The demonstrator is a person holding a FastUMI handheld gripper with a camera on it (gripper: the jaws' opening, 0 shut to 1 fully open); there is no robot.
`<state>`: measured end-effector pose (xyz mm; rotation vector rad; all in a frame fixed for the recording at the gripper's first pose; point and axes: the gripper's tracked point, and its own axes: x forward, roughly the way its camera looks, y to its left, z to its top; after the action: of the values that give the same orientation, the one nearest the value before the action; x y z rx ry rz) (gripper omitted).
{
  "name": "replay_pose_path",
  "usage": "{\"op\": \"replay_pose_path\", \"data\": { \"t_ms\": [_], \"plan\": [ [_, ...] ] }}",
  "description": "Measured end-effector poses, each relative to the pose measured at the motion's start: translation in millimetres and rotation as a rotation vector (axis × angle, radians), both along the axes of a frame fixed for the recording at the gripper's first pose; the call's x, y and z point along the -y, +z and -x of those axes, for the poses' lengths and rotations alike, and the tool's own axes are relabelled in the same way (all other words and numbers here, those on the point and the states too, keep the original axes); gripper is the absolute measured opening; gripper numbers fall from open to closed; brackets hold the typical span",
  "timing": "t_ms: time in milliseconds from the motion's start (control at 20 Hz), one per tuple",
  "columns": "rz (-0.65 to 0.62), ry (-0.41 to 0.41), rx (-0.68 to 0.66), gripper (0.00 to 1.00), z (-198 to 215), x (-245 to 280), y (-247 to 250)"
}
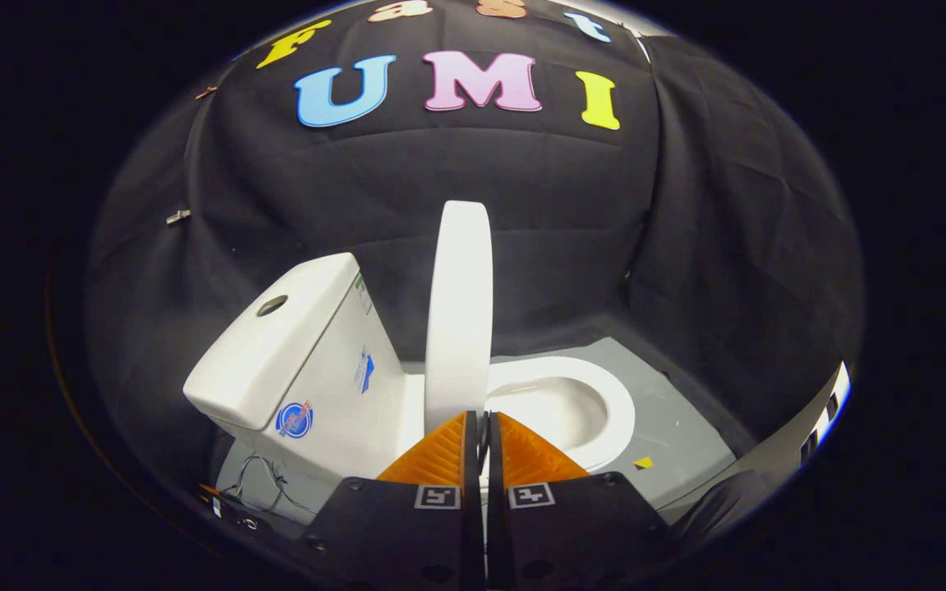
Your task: Open the toilet lid.
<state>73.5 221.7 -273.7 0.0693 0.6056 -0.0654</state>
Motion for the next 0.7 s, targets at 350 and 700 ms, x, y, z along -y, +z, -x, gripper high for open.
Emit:
{"op": "replay_pose_path", "data": {
  "t_ms": [350,700],
  "plan": [
    [0.052,0.073,0.043,0.09,-4.6,-50.6,1.3],
    [0.080,0.136,0.072,0.12,-5.3,-89.7,-3.8]
  ]
}}
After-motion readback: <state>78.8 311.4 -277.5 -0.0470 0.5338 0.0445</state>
